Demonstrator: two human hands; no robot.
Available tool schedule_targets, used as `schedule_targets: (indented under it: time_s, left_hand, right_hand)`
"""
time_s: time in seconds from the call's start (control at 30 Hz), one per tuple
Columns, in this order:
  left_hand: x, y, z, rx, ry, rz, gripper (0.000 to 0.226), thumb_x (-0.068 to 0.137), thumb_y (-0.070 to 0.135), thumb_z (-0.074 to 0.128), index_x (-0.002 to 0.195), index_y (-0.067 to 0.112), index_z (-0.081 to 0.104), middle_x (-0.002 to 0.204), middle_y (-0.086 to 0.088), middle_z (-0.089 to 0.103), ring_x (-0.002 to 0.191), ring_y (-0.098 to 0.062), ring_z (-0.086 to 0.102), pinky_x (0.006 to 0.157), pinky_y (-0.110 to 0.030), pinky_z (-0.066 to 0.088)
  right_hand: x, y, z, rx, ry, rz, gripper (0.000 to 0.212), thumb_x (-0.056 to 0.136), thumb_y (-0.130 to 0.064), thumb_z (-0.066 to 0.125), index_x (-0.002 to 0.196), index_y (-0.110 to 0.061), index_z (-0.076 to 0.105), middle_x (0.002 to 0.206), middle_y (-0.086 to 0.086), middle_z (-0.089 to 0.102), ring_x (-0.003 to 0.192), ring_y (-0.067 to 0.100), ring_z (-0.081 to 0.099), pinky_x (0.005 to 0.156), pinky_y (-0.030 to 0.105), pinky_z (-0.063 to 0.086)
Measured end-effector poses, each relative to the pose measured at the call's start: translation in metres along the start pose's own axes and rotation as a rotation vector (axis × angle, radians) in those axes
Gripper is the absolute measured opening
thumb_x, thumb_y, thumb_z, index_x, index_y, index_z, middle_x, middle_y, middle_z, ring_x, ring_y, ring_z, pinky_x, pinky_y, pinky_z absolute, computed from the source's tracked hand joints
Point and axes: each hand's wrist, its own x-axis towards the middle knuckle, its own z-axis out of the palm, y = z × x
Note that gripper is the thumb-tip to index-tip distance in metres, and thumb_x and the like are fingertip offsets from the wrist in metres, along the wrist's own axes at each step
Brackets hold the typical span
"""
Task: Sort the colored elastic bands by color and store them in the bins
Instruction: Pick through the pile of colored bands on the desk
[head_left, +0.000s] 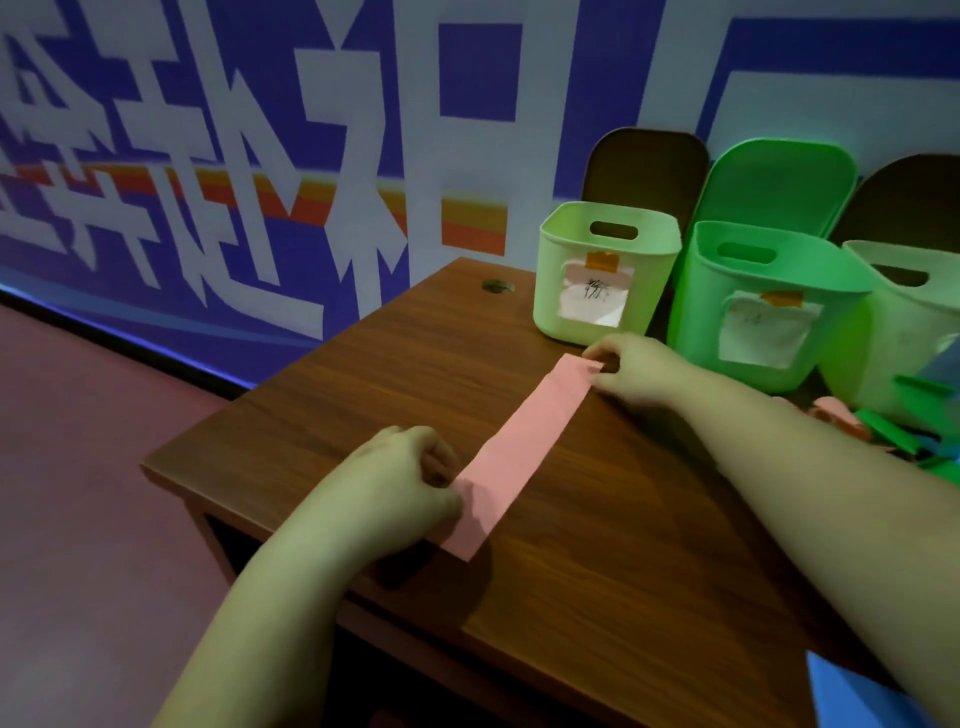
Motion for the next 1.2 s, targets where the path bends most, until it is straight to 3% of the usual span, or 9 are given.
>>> schedule_targets:
  time_s: [0.2, 0.5, 0.7, 0.83, 1.0, 1.2]
  left_hand:
    - [0.009, 0.058, 0.011, 0.097, 0.020, 0.190, 0.038, 0.087, 0.041, 0.060, 0.122, 0.032, 0.051, 0.132, 0.006, 0.045, 0.115, -0.013, 0.049, 0.091, -0.029, 0.046]
    - [0.034, 0.192, 0.093, 0.189, -0.017, 0.599, 0.039, 0.087, 0.039, 0.060, 0.123, 0.027, 0.053, 0.129, -0.004, 0.047, 0.123, -0.021, 0.044, 0.101, -0.030, 0.035]
    - [0.043, 0.260, 0.158, 0.235, -0.114, 0.742, 0.036, 0.087, 0.039, 0.058, 0.121, 0.026, 0.057, 0.130, -0.005, 0.049, 0.123, -0.024, 0.045, 0.103, -0.032, 0.036]
    - [0.043, 0.264, 0.182, 0.258, -0.147, 0.791, 0.033, 0.089, 0.043, 0.056, 0.116, 0.025, 0.060, 0.123, -0.001, 0.055, 0.116, -0.019, 0.050, 0.097, -0.028, 0.039]
    - [0.047, 0.257, 0.192, 0.256, -0.220, 0.822, 0.035, 0.088, 0.047, 0.056, 0.118, 0.028, 0.059, 0.118, 0.006, 0.057, 0.108, -0.010, 0.052, 0.091, -0.021, 0.039]
    - [0.049, 0.258, 0.196, 0.231, -0.163, 0.828, 0.047, 0.083, 0.051, 0.062, 0.124, 0.030, 0.054, 0.122, 0.009, 0.054, 0.108, -0.008, 0.050, 0.090, -0.018, 0.036]
  right_hand:
    - [-0.072, 0.022, -0.045, -0.144, 0.007, -0.011, 0.046, 0.089, -0.034, 0.060, 0.133, -0.029, 0.047, 0.140, 0.001, 0.045, 0.126, 0.020, 0.045, 0.102, 0.032, 0.037]
    - [-0.189, 0.131, -0.111, -0.181, 0.129, 0.110, 0.045, 0.087, -0.030, 0.064, 0.129, -0.017, 0.053, 0.134, 0.005, 0.053, 0.124, 0.020, 0.048, 0.100, 0.023, 0.031]
    - [-0.237, 0.185, -0.114, -0.065, 0.250, 0.192, 0.038, 0.086, -0.029, 0.066, 0.122, -0.021, 0.060, 0.126, -0.002, 0.060, 0.114, 0.013, 0.055, 0.085, 0.014, 0.032]
    - [-0.249, 0.202, -0.099, 0.027, 0.286, 0.212, 0.033, 0.085, -0.031, 0.066, 0.117, -0.022, 0.064, 0.122, -0.003, 0.062, 0.113, 0.010, 0.056, 0.091, 0.017, 0.036]
    - [-0.253, 0.218, -0.087, 0.066, 0.289, 0.137, 0.031, 0.088, -0.031, 0.064, 0.117, -0.020, 0.064, 0.116, -0.007, 0.060, 0.110, 0.007, 0.053, 0.087, 0.006, 0.031]
    - [-0.256, 0.229, -0.084, 0.020, 0.302, 0.108, 0.037, 0.085, -0.037, 0.065, 0.121, -0.027, 0.061, 0.111, -0.008, 0.054, 0.109, 0.007, 0.046, 0.086, 0.010, 0.027]
